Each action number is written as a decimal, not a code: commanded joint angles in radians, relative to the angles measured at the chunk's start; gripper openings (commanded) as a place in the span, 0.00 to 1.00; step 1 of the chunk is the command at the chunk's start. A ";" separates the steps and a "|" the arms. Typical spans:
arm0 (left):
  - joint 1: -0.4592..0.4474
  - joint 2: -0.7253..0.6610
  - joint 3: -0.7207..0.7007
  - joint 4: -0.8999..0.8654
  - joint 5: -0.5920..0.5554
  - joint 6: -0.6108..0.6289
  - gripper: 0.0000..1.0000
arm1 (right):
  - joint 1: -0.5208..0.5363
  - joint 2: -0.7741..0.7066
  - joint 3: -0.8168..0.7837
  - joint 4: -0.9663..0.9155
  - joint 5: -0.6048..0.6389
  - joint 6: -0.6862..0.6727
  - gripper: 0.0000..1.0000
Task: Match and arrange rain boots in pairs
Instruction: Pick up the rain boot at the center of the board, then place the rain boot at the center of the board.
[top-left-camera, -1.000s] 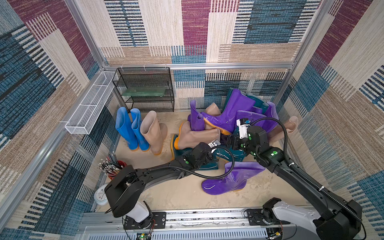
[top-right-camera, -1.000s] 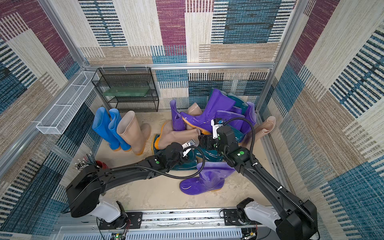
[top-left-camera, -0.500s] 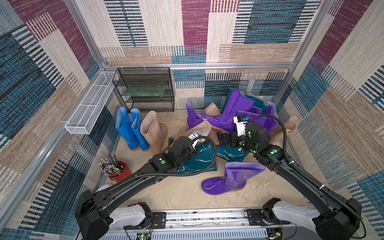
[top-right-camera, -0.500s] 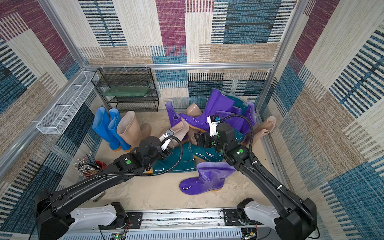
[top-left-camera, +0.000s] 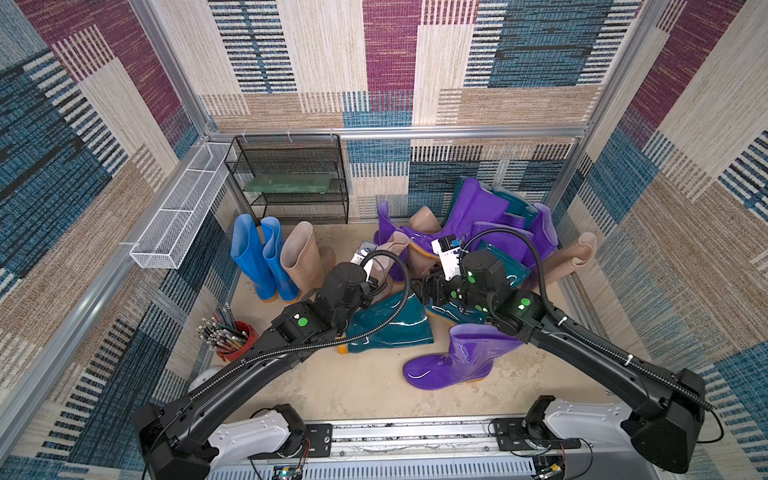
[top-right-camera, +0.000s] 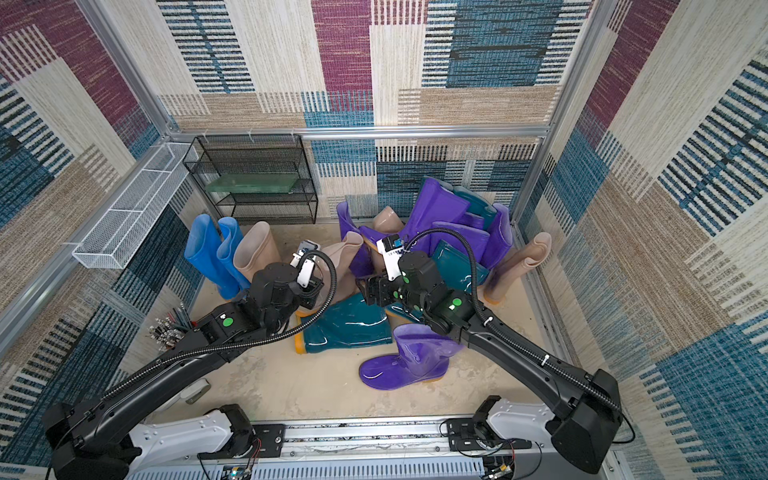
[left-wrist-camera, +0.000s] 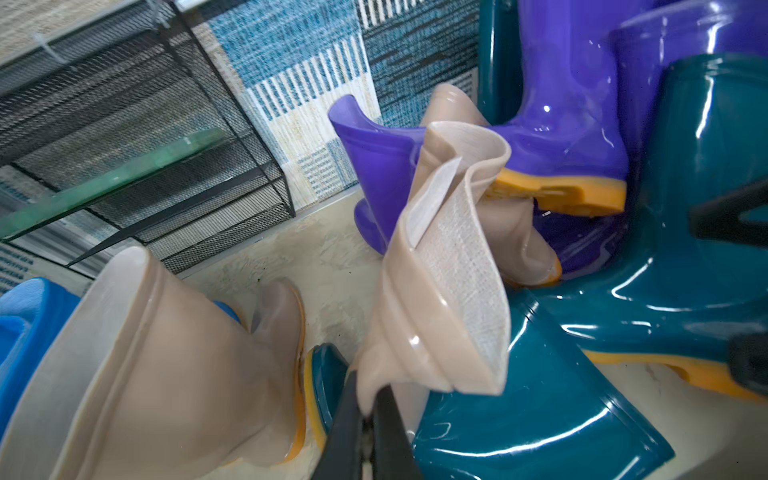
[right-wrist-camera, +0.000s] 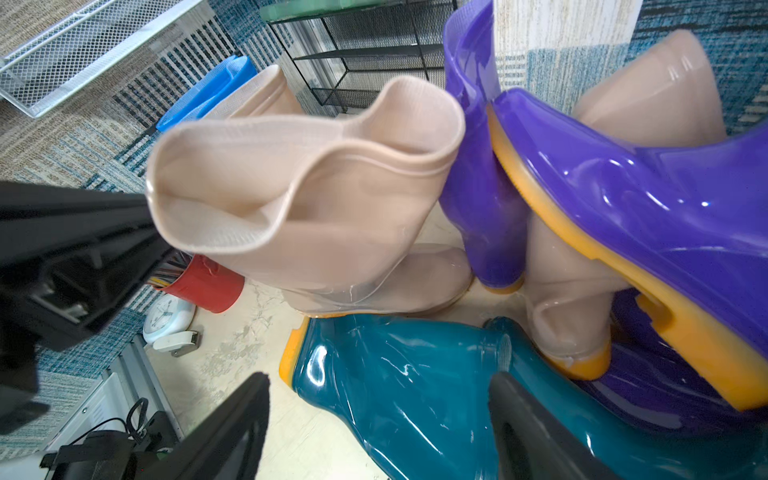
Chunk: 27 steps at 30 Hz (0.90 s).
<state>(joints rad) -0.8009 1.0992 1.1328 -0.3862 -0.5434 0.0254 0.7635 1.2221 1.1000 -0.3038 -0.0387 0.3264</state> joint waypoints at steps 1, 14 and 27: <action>0.007 -0.026 0.066 0.037 -0.047 -0.047 0.00 | 0.026 0.022 0.030 0.043 0.028 0.006 0.86; 0.112 0.016 0.309 -0.074 0.011 -0.023 0.00 | 0.019 0.116 0.096 0.056 0.011 0.002 0.86; 0.362 0.207 0.423 -0.003 0.222 -0.164 0.00 | -0.024 0.226 0.168 0.032 -0.057 -0.002 0.85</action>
<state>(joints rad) -0.4599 1.2758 1.5177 -0.5076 -0.3794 -0.0780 0.7464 1.4345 1.2545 -0.2871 -0.0711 0.3252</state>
